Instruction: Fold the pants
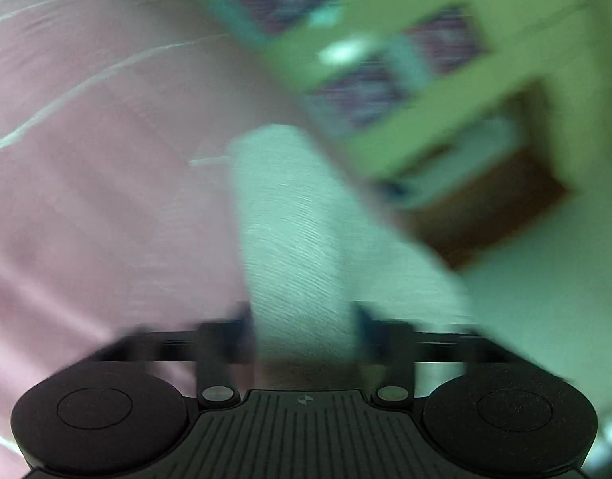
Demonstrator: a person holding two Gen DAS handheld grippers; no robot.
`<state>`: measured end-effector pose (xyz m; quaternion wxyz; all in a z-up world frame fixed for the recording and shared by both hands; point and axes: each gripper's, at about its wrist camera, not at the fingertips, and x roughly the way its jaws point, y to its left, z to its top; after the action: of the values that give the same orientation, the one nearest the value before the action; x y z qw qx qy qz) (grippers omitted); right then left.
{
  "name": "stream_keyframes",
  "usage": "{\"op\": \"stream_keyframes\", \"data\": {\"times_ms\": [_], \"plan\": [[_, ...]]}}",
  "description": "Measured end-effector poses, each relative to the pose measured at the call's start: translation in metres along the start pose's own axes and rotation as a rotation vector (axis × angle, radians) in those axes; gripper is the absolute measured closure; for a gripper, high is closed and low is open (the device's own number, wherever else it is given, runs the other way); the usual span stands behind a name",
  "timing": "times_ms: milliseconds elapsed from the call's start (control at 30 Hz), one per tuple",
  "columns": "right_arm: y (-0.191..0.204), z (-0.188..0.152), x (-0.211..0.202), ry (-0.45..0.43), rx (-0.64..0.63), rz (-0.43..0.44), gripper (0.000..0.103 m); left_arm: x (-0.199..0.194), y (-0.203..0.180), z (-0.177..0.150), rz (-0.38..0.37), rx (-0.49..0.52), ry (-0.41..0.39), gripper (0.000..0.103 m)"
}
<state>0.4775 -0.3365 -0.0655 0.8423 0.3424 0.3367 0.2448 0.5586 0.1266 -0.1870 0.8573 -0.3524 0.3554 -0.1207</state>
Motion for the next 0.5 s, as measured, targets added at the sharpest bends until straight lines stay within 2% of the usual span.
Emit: {"op": "stream_keyframes", "data": {"times_ms": [33,67,100,167,267,400,467,500], "plan": [[-0.016,0.000,0.023,0.002,0.017,-0.085,0.010,0.008,0.015,-0.007,0.103,0.012,-0.026,0.005],[-0.032,-0.004,0.039,0.026,0.049,-0.215,0.010,0.008,0.019,-0.014,0.038,0.093,-0.061,0.003],[-0.048,-0.010,0.051,0.073,0.077,-0.322,0.010,0.007,0.019,-0.020,0.020,0.150,-0.073,0.003],[-0.058,-0.024,0.049,0.034,0.023,-0.261,0.007,0.008,0.015,-0.029,0.024,0.251,-0.090,0.003],[-0.056,-0.031,0.046,0.024,-0.042,-0.245,0.006,0.013,0.006,-0.031,0.067,0.293,-0.092,0.000],[-0.034,-0.030,0.054,0.073,-0.132,-0.315,0.006,-0.002,-0.014,-0.041,0.202,0.372,-0.105,0.000],[-0.020,-0.035,0.059,0.154,-0.189,-0.355,0.006,-0.026,-0.021,-0.053,0.237,0.381,-0.122,0.000],[-0.010,-0.036,0.052,0.164,-0.217,-0.370,0.008,-0.042,-0.025,-0.057,0.252,0.380,-0.124,0.000]]}}
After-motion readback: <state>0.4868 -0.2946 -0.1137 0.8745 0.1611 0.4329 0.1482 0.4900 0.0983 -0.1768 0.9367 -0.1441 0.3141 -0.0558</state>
